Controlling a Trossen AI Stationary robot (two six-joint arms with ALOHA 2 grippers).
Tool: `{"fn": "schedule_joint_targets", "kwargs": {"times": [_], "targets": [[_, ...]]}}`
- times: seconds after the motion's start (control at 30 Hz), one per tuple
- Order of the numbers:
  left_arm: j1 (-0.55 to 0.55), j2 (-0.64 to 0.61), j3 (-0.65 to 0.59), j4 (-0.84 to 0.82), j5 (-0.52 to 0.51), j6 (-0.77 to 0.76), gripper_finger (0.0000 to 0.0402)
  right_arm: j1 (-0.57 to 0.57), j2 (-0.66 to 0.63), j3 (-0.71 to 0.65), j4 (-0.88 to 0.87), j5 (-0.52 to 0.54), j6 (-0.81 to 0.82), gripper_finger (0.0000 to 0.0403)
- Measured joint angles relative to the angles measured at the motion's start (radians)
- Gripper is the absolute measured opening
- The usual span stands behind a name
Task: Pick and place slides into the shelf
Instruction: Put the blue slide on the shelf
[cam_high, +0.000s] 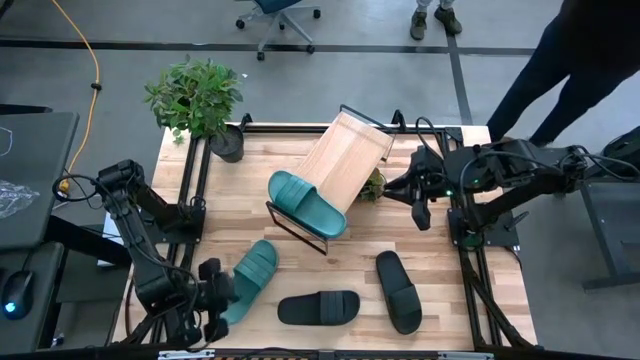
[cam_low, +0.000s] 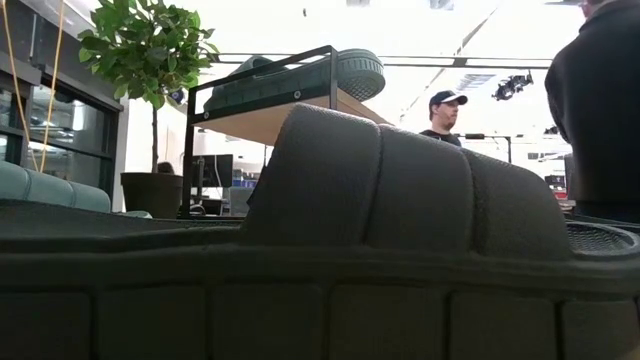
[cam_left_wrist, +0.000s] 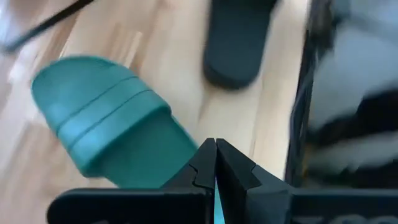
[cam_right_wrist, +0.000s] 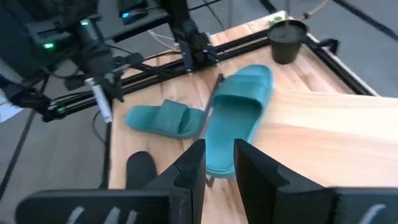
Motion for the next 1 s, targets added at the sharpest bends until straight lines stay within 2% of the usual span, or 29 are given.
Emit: {"fn": "schedule_joint_targets", "kwargs": {"times": [0.2, 0.37, 0.7, 0.9, 1.0], "targets": [[0.001, 0.0, 0.0, -0.008, 0.185, 0.415, 0.0001, 0.0, 0.0, 0.0, -0.067, 0.045, 0.082, 0.0074], [0.001, 0.0, 0.0, -0.059, 0.219, 0.571, 0.0, 0.0, 0.0, 0.0, -0.064, 0.084, 0.134, 0.0074], [0.0, 0.009, 0.021, -0.225, 0.124, 0.663, 0.0, 0.0, 0.0, 0.0, -0.065, 0.239, 0.193, 0.0074], [0.0, 0.065, 0.058, -0.309, -0.022, 0.72, 0.0, 0.0, 0.001, 0.0, -0.08, 0.248, 0.221, 0.0074], [0.0, 0.109, 0.064, -0.316, -0.05, 0.741, 0.0, 0.0, 0.001, 0.0, -0.081, 0.268, 0.237, 0.0074]]}}
